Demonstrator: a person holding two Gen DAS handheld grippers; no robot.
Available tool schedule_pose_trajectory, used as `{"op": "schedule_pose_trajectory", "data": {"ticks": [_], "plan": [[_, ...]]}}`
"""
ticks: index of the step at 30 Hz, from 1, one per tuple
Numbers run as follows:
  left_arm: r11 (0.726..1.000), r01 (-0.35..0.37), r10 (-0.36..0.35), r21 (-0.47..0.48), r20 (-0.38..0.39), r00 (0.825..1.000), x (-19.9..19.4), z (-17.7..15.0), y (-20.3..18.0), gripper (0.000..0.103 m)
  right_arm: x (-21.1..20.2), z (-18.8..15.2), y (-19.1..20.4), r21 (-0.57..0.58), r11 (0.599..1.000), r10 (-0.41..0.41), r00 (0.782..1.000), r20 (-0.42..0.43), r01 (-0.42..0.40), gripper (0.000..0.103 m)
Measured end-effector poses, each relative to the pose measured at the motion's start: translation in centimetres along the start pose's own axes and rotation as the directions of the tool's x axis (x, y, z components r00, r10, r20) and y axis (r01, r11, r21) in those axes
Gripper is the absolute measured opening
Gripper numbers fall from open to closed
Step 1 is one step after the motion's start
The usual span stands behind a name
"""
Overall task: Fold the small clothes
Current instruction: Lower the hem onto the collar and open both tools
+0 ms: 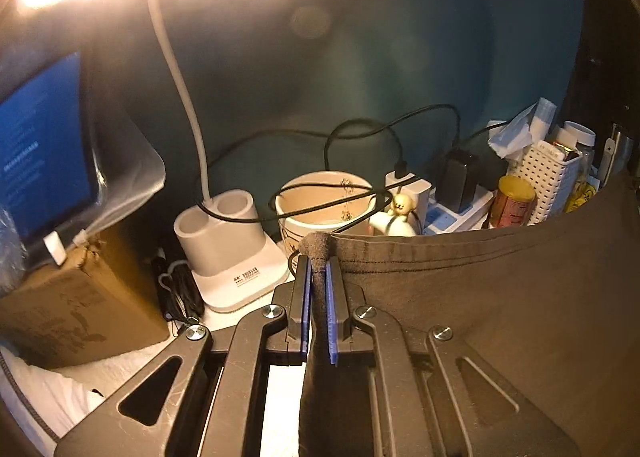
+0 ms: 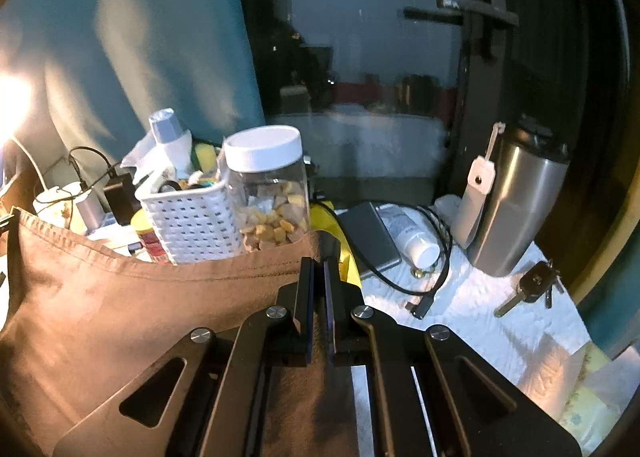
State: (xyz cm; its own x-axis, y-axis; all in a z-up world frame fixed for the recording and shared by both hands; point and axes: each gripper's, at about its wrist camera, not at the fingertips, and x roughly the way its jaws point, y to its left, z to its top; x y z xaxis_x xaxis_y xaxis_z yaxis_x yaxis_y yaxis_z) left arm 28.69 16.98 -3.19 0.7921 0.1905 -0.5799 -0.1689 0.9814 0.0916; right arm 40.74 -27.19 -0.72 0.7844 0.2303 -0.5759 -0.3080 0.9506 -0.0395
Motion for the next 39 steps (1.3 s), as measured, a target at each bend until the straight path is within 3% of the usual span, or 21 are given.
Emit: {"op": "schedule_pose_trajectory", "data": {"ticks": [3,4,6,7,8,20,27,39], "plan": [[1.0,-0.005,0.004,-0.02,-0.043,0.999,0.7,-0.5,0.2,0.007,0.7,-0.3,0.0,-0.006,0.998,-0.055,0.998,-0.019,0.055,0.006],[1.0,-0.01,0.009,-0.025,-0.053,0.999,0.7,-0.8,0.3,0.013,0.8,-0.3,-0.1,-0.007,0.998,-0.068,0.997,-0.022,0.068,0.006],[0.999,-0.021,0.019,-0.031,-0.054,0.998,0.7,-1.3,0.6,0.034,0.8,-0.4,-0.5,0.0,0.997,-0.079,0.997,-0.025,0.079,0.007],[0.999,-0.028,0.026,-0.038,-0.056,0.998,0.7,-1.6,0.9,0.053,0.7,-0.4,-0.6,0.004,0.996,-0.088,0.996,-0.028,0.088,0.016],[0.998,-0.033,0.03,-0.047,-0.057,0.998,0.8,-1.7,1.1,0.06,0.5,-0.4,-0.7,0.007,0.996,-0.091,0.995,-0.028,0.091,0.026],[0.991,-0.037,0.02,-0.128,-0.135,0.991,-2.6,-6.1,2.5,0.06,-3.6,-2.6,-1.4,0.017,0.994,-0.109,0.992,-0.065,0.111,0.028],[0.99,0.04,-0.062,-0.137,-0.162,0.985,-5.5,-9.3,1.2,0.06,-7.2,-6.6,-2.6,0.044,0.991,-0.122,0.986,-0.115,0.127,0.028],[0.991,0.048,-0.07,-0.125,-0.183,0.981,-10.5,-13.9,0.0,0.06,-12.8,-13.6,-3.9,0.124,0.986,-0.089,0.983,-0.158,0.109,0.028]]}}
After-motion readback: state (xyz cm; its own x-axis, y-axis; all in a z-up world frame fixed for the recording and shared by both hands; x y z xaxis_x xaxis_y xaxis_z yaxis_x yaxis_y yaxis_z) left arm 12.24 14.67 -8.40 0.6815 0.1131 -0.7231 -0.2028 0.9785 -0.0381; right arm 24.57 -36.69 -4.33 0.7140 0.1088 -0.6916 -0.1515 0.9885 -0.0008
